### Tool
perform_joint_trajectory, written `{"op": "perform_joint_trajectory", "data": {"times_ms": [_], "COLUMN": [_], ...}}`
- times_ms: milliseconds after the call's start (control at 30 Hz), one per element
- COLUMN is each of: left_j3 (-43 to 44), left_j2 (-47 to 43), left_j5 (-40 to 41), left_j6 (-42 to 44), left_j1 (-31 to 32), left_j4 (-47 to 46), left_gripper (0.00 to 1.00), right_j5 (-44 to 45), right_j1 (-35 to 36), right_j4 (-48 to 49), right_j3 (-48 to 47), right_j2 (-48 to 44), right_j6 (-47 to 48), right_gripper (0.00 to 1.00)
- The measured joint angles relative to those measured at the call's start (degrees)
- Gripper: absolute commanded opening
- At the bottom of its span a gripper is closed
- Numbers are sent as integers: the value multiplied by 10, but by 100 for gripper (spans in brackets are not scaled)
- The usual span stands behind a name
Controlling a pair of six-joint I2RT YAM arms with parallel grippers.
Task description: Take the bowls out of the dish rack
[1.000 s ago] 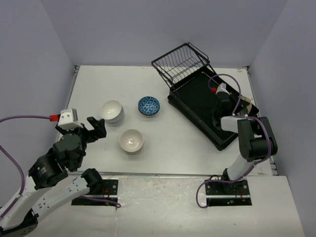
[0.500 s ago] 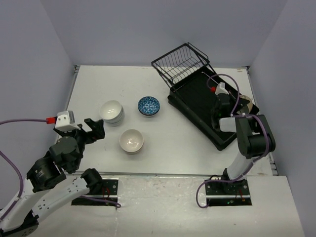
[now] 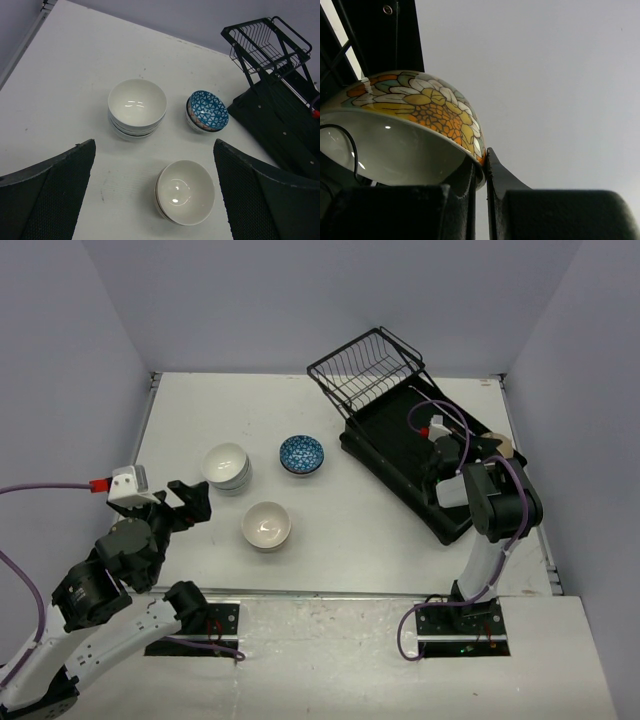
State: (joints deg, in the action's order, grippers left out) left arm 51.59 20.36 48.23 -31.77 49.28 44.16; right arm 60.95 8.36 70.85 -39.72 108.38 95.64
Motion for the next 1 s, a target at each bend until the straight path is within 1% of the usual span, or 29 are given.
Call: {"op": "perform_joint_trajectory", "data": {"times_ms": [1000], "left_j3": [-4], "left_j2": [0], "left_j5": [0], "left_j6": [10], "left_j1": [0], "left_j4": [-4], "left_gripper": [100], "right_j5": [-22], "right_j1": [-10], "right_j4": [-7], "right_j3": [-14], "right_j2": [-14], "right_j6": [-10], "right_gripper": [0]}}
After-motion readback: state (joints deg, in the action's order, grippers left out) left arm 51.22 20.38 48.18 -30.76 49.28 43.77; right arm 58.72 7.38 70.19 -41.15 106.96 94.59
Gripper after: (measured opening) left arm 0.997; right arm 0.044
